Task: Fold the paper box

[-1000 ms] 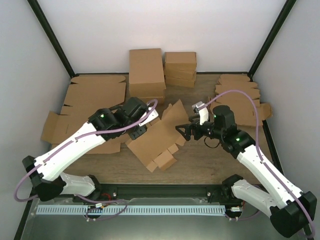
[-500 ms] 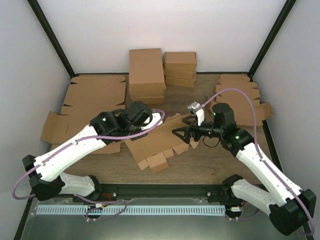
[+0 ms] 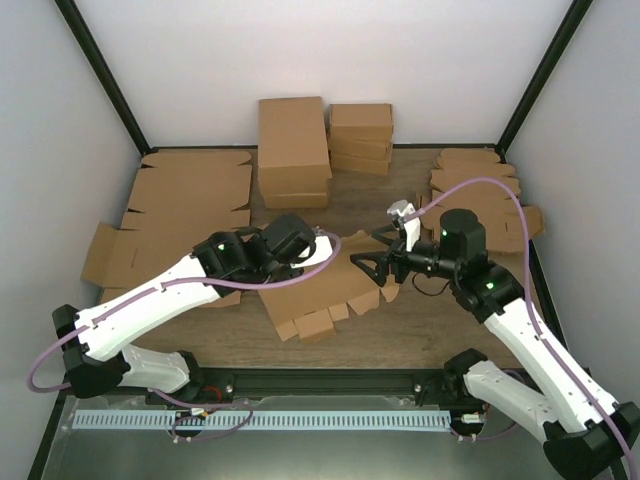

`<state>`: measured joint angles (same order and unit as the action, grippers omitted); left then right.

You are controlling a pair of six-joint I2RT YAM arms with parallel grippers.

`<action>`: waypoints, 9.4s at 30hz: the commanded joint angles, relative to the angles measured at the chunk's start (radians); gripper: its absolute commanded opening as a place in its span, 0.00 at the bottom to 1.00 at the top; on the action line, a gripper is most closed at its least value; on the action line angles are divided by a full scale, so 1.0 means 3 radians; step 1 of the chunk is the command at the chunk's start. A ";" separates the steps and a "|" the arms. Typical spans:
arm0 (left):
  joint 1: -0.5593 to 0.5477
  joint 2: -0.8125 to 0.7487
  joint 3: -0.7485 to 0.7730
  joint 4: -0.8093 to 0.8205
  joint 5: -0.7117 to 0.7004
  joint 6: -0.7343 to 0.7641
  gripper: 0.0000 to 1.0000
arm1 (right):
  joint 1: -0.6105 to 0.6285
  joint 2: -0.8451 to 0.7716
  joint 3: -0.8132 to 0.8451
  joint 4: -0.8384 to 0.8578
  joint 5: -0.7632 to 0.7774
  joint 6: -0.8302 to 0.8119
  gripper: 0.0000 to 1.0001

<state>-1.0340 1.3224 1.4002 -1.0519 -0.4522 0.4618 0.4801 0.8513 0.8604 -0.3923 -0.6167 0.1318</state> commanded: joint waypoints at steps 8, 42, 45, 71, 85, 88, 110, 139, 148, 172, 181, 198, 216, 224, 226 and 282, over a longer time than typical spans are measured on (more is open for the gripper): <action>-0.0196 -0.0066 0.0023 0.0143 -0.0089 0.0242 0.04 | -0.0013 -0.0102 0.0417 -0.0023 -0.0091 -0.0726 0.99; -0.0482 -0.0128 -0.0125 0.0254 -0.0501 0.0339 0.04 | 0.0209 0.0557 0.0703 -0.0989 0.0581 -0.3313 0.52; -0.0514 -0.0113 -0.0127 0.0212 -0.0552 0.0331 0.04 | 0.0214 0.0583 0.0690 -0.1018 0.0632 -0.3313 0.51; -0.0528 -0.0689 0.0009 0.0731 -0.0282 -0.0859 0.71 | 0.0266 0.0300 0.0492 -0.0635 0.0325 -0.2857 0.01; -0.0233 -0.2024 -0.0725 0.0880 0.0200 -0.2604 1.00 | 0.0265 -0.0338 0.0095 -0.0260 -0.0125 -0.1632 0.01; -0.0230 -0.1887 -0.0791 0.0860 0.0197 -0.2523 1.00 | 0.0266 -0.0422 0.0068 -0.0329 -0.0026 -0.1511 0.01; 0.1102 -0.1926 -0.1449 0.1722 0.2230 -0.2480 1.00 | 0.0248 -0.0037 0.0188 -0.0572 0.1014 0.0223 0.01; 0.1955 -0.1245 -0.2847 0.3814 0.2404 -0.2612 0.93 | -0.0508 0.0687 0.0277 -0.0491 0.0401 -0.0031 0.01; 0.2409 -0.0187 -0.2494 0.4511 0.3381 -0.2226 0.94 | -0.0508 0.0696 0.0277 -0.0415 0.0067 -0.0253 0.01; 0.2496 0.1472 -0.1561 0.4562 0.4401 -0.1466 1.00 | -0.0511 0.0779 0.0230 -0.0481 -0.0237 -0.0475 0.01; 0.2504 0.1506 -0.1499 0.4211 0.4579 -0.1461 0.65 | -0.0510 0.0829 0.0226 -0.0411 -0.0019 -0.0393 0.01; 0.1780 0.0591 -0.1746 0.3296 0.2708 -0.1780 0.07 | -0.0510 0.0623 -0.0288 0.0165 0.0133 0.0366 0.01; 0.0311 0.0486 -0.0789 0.1328 0.0322 -0.1658 0.04 | -0.0483 0.0091 -0.1364 0.0579 -0.0194 0.0863 0.41; -0.0286 0.0881 -0.0523 0.0754 -0.0453 -0.1693 0.04 | -0.0216 0.0026 -0.1511 0.0859 0.0221 0.0948 0.65; -0.0355 0.0986 -0.0503 0.0653 -0.0623 -0.1702 0.04 | -0.0104 0.0015 -0.1497 0.0861 0.0461 0.1001 0.80; -0.1067 0.1401 -0.0795 0.1141 -0.1631 -0.2331 0.04 | -0.0040 0.0676 -0.2049 0.3027 0.0336 0.5797 0.39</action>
<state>-1.3422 1.7695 1.1732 -0.7441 -0.9340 -0.2077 0.4618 0.9840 0.2451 0.3740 -0.4782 1.8450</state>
